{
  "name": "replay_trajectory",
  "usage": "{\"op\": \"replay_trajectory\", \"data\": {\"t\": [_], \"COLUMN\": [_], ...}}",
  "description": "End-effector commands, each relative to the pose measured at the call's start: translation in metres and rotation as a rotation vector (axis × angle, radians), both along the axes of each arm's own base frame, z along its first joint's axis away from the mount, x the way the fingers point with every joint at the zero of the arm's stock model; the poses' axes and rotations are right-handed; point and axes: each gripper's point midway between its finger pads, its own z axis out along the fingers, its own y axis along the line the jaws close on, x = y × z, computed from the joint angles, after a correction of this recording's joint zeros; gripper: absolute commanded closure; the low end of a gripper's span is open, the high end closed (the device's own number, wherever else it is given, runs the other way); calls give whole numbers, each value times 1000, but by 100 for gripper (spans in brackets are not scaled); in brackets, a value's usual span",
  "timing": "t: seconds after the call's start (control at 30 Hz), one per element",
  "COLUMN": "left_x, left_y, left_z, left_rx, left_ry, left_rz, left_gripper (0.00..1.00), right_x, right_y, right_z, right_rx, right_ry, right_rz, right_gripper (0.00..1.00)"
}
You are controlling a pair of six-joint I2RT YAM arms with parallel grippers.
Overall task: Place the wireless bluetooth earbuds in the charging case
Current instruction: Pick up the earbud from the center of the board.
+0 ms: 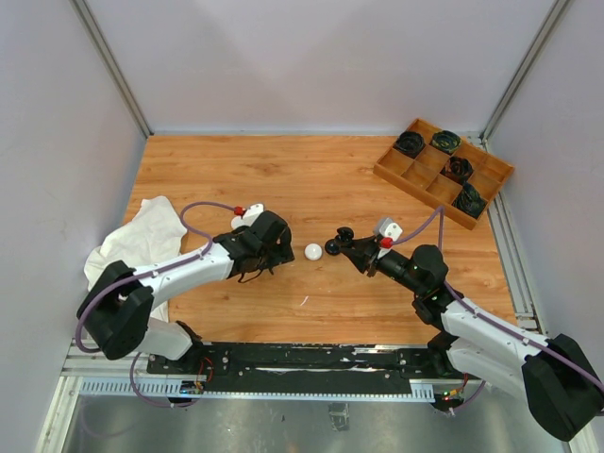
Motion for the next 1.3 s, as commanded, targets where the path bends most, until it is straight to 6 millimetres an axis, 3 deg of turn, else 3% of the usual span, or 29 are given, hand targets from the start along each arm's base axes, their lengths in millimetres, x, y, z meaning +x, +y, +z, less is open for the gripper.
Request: {"op": "replay_trajectory", "data": {"t": [0.0, 0.1, 0.17, 0.23, 0.53, 0.77, 0.93, 1.27], "left_x": [3, 5, 5, 4, 5, 10, 15, 11], "left_y": [5, 13, 19, 19, 9, 17, 20, 25], "left_z": [-8, -15, -21, -25, -39, -45, -45, -52], "left_rx": [32, 93, 138, 168, 147, 136, 138, 170], "left_ry": [25, 48, 71, 96, 147, 164, 163, 193], "left_rz": [86, 124, 154, 150, 135, 156, 158, 147], "left_gripper": [18, 20, 10, 8, 25, 38, 42, 58], "right_x": [0, 0, 1, 0, 1, 0, 0, 0], "right_y": [2, 2, 2, 2, 3, 4, 5, 6], "right_z": [8, 8, 8, 8, 6, 6, 5, 4], "right_rx": [4, 2, 1, 1, -1, -1, -3, -4], "right_ry": [-37, -34, -32, -32, -27, -28, -21, -18], "right_rz": [3, 2, 2, 4, 6, 13, 19, 22], "right_gripper": [99, 98, 98, 98, 99, 98, 98, 98]}}
